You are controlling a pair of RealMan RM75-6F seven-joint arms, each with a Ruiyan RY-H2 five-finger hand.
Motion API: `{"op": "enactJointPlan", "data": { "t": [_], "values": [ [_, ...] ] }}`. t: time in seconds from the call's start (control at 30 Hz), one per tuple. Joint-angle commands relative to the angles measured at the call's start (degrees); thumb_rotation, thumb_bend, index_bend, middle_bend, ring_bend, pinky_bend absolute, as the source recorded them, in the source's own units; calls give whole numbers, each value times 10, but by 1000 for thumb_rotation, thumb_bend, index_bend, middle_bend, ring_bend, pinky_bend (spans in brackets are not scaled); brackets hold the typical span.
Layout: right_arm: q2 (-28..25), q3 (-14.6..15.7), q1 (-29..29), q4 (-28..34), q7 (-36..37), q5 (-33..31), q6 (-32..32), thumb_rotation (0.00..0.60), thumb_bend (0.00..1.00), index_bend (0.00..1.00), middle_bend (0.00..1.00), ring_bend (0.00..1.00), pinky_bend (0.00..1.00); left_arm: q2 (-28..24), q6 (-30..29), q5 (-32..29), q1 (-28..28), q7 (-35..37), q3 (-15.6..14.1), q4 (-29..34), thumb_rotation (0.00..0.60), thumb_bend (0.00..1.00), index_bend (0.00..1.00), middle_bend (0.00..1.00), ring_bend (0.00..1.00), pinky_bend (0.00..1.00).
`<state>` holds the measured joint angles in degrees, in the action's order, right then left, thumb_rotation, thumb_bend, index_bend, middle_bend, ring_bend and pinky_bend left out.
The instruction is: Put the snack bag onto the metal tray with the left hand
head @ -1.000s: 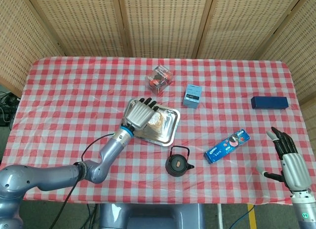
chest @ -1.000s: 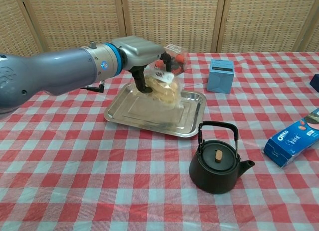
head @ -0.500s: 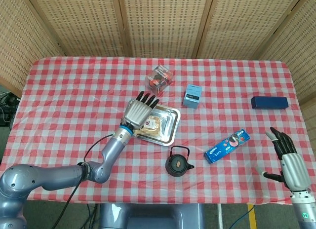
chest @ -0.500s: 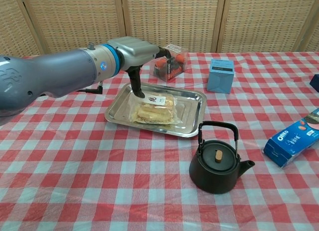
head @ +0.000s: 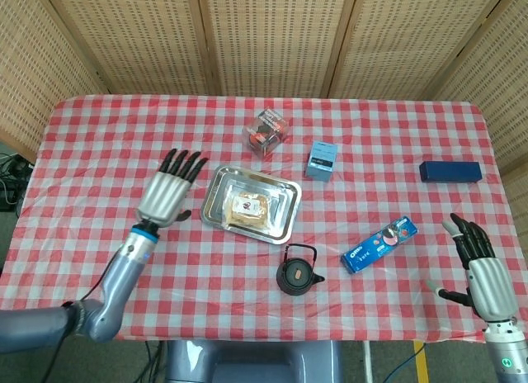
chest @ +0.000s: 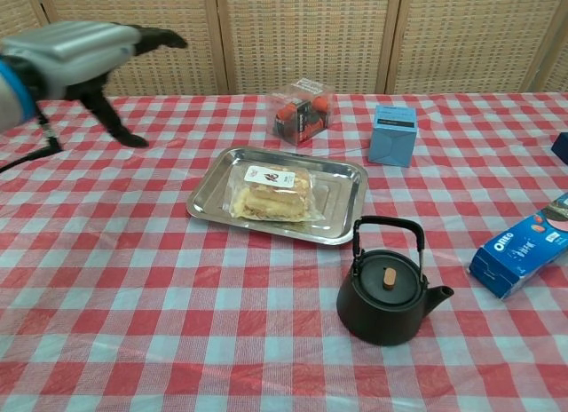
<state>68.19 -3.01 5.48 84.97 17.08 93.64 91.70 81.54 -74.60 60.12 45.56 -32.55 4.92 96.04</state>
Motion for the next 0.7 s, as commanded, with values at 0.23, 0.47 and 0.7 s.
{"op": "enactJointPlan", "data": {
  "t": [0.23, 0.47, 0.7],
  "values": [
    [14, -1, -1, 3, -49, 7, 8, 600, 66, 27, 0, 0, 0, -68, -200, 170, -213, 101, -142, 24, 600, 50, 0, 0, 0, 0],
    [26, 4, 1, -3, -77, 18, 8, 600, 66, 7, 0, 0, 0, -52, -234, 201, -282, 123, -159, -25, 600, 36, 0, 0, 0, 0],
    [29, 6, 3, 2, -87, 26, 7, 600, 66, 5, 0, 0, 0, -52, -246, 224, -309, 139, -141, -41, 600, 35, 0, 0, 0, 0]
  ]
}}
